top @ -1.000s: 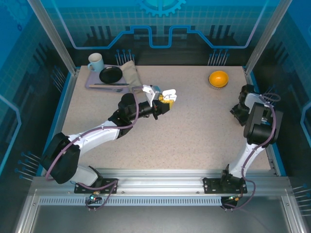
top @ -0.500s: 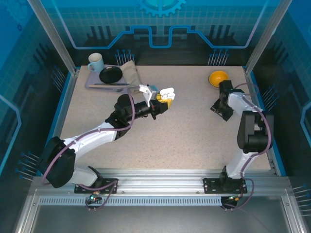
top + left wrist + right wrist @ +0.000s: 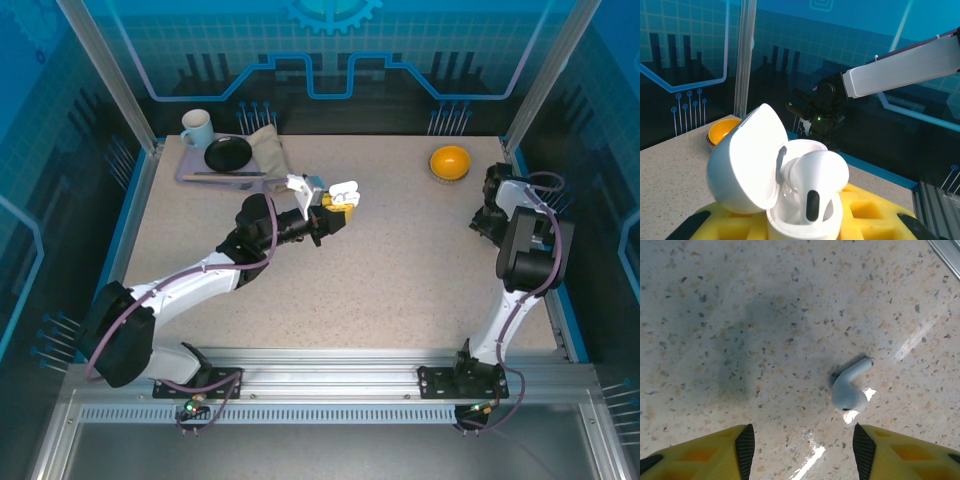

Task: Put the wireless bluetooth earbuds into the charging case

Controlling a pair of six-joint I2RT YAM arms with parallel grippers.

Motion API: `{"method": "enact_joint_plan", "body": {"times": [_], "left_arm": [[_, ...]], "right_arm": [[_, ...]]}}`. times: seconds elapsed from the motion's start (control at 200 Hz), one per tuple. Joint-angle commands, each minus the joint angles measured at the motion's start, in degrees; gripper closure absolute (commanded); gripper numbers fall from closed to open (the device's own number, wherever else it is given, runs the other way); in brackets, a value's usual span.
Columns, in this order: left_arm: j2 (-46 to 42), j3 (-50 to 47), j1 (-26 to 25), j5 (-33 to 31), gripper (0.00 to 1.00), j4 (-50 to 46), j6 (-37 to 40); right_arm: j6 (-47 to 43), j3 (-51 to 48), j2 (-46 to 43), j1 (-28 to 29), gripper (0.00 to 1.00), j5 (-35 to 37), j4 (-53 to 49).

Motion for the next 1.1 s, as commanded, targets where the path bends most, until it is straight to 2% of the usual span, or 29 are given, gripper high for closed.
{"method": "enact_joint_plan", "body": {"times": [0.0, 0.36, 0.775, 1.096], "left_arm": [[0.99, 2.89, 0.16, 0.32, 1.0, 0.6, 0.96], [3.19, 4.53, 0.16, 0.92, 1.0, 0.55, 0.6], [4.26, 5.19, 0.19, 0.87, 1.0, 0.55, 1.14], [4.63, 5.36, 0.15, 1.09, 1.0, 1.33, 0.26]], "right_arm": [[-1.17, 2.05, 0.99, -1.77, 0.43, 2.04, -2.17], [-0.88, 3.37, 3.7, -4.23, 0.45, 2.58, -2.25], [-1.69, 3.28, 6.59, -6.99, 0.46, -2.05, -1.13], [0.13, 0.57, 4.69, -6.89, 0.63, -5.55, -0.58]]}}
